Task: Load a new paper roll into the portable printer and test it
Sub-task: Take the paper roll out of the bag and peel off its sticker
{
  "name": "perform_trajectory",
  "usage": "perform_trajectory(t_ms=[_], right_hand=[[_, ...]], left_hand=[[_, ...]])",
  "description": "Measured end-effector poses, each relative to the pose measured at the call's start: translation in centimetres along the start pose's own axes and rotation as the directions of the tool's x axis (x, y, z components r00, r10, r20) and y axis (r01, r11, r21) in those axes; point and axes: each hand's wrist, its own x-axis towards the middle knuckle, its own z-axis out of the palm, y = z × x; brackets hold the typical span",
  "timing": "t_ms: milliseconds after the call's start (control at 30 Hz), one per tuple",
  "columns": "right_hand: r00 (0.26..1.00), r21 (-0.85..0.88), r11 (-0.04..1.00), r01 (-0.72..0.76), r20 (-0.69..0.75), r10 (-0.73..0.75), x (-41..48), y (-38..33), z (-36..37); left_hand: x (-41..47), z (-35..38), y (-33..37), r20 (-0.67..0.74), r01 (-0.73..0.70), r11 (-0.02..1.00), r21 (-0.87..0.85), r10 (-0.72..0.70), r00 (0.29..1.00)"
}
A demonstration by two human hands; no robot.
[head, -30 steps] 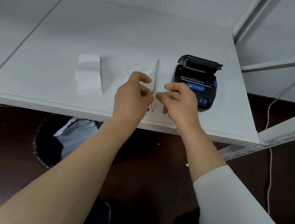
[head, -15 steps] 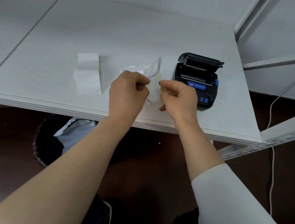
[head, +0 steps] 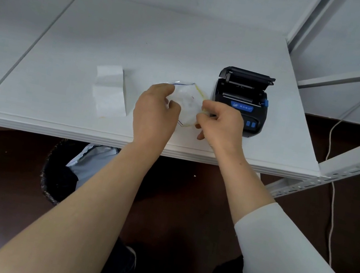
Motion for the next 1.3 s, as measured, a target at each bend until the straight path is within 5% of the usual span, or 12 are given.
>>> perform_trajectory(t_ms=[167,367,600,700,867,1300], right_hand=[[1.0,0.03,1.0,0.005,-0.023,-0.004,-0.4,-0.1,0.0],[0.984,-0.16,0.975,0.154,-0.063,-0.166,-0.8,-0.4,0.2],[0.981,-0.172,0.971,0.164,-0.072,-0.178,-1.0,-0.8,0.4],[0.994,-0.09,0.992,0.089,-0.06,-0.094,-0.7,-0.4,0.4],[0.999,-0.023,0.999,-0.045,0.01,0.045,-0.8,-0.3,0.5],[0.987,0.1,0.986,-0.132,0.11,0.121,-1.3,-0.6,0.0]], left_hand=[[0.0,-0.2,-0.1,-0.061,0.002,0.997,-0.08,-0.007,0.998],[-0.1,-1.1,0.6,-0.141,0.067,0.913,-0.403,-0.134,0.981],[1.5,-0.2,-2.0,0.038,0.243,0.965,0.103,-0.248,0.968],[1.7,-0.1,-2.1,0.074,0.273,0.948,0.162,-0.288,0.955],[1.7,-0.4,-1.9,0.156,0.344,0.933,0.1,-0.357,0.921],[1.7,-0.5,-1.8,0.151,0.378,0.898,-0.226,-0.351,0.924]])
